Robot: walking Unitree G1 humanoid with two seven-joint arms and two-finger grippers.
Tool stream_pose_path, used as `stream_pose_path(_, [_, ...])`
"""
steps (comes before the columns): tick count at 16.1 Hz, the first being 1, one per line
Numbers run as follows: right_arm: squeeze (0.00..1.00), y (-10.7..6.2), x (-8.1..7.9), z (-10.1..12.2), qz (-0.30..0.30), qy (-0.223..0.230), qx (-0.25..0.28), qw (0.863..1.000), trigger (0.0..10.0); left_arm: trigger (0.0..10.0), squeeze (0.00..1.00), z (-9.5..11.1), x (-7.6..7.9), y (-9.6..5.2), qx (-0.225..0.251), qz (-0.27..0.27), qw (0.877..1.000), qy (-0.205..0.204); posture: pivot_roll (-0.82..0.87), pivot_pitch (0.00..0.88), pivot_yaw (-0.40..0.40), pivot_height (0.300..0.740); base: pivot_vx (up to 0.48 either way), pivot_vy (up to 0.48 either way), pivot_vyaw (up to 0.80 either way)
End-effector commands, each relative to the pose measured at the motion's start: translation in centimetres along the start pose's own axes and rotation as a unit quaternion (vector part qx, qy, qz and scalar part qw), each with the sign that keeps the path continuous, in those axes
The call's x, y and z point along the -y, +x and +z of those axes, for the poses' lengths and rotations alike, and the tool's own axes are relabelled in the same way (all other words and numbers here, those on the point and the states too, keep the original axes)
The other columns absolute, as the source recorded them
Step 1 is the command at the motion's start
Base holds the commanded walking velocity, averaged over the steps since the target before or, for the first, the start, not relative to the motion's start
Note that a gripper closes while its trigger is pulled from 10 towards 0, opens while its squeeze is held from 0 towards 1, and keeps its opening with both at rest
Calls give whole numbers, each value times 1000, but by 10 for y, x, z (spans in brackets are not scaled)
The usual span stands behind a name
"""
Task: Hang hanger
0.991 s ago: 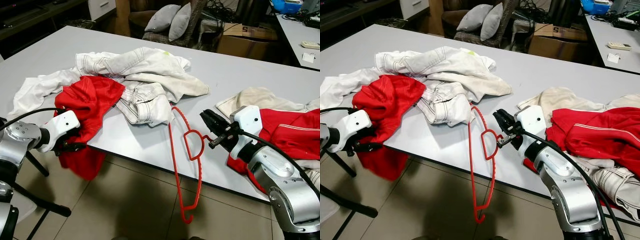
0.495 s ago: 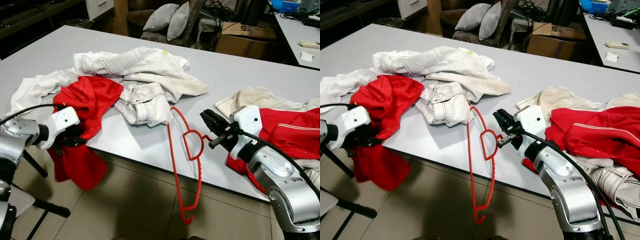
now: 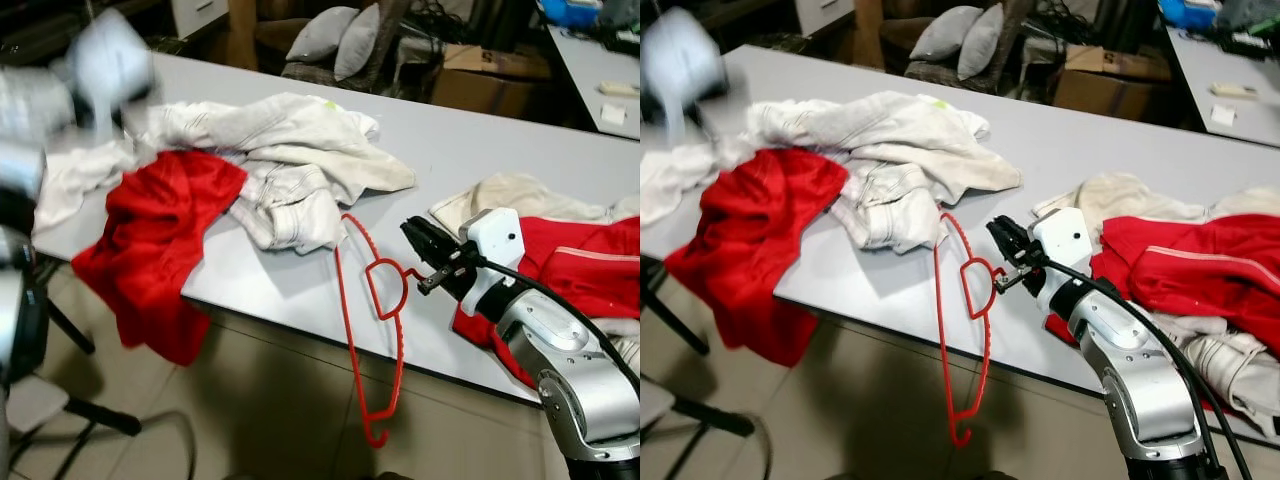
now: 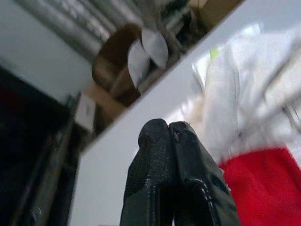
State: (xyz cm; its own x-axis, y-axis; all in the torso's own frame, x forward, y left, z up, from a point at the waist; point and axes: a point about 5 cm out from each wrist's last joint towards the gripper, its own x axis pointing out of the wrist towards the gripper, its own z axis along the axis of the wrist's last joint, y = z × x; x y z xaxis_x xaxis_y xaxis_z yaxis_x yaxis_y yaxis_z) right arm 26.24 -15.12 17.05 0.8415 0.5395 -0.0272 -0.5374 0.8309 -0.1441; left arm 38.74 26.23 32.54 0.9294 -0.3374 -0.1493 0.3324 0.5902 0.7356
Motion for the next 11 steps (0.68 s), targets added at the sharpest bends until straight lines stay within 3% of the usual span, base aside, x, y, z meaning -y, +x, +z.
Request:
stream_pose_path(1, [0,-3,1,-3,-6,-2,-10,1000,10000,0,0,-7,21,7,-17,-68,998,-8,-75,25,29,740,0,0,0])
stream_pose_path(2, [0,-6,0,-4,-9,-1,-11,1000,10000,0,0,-9,29,9,-17,-96,995,-18,-82,32,34,740,0,0,0])
stream_pose_path(3, [0,-9,0,-6,-11,1,-14,1000,10000,1608,0,-25,46,9,-39,-142,988,-38,-87,39,34,740,0,0,0])
stream_pose_path(4, [0,-10,-1,-7,-10,2,-17,1000,10000,10000,0,-39,60,9,-50,-176,981,-61,-87,42,32,740,0,0,0])
stream_pose_path(5, [0,-11,-2,-8,-8,2,-19,1000,10000,10000,0,-46,68,9,-50,-190,978,-76,-86,43,29,740,0,0,0])
stream_pose_path(6, [0,-11,-2,-8,-6,3,-21,1000,10000,10000,1000,-53,75,6,-55,-211,972,-89,-84,43,24,740,0,0,0])
stream_pose_path(8, [0,-9,-5,-11,21,7,-29,999,10000,10000,1000,-74,99,-26,-87,-326,933,-127,-67,37,0,740,0,0,0])
stream_pose_path(10, [0,-9,-12,-15,61,7,-41,997,10000,10000,1000,-83,107,-45,-112,-353,920,-128,-56,31,-17,740,0,0,0])
stream_pose_path(11, [0,-10,-17,-21,92,-6,-60,994,10000,10000,1000,-93,109,-52,-137,-335,925,-117,-49,30,-21,740,0,0,0])
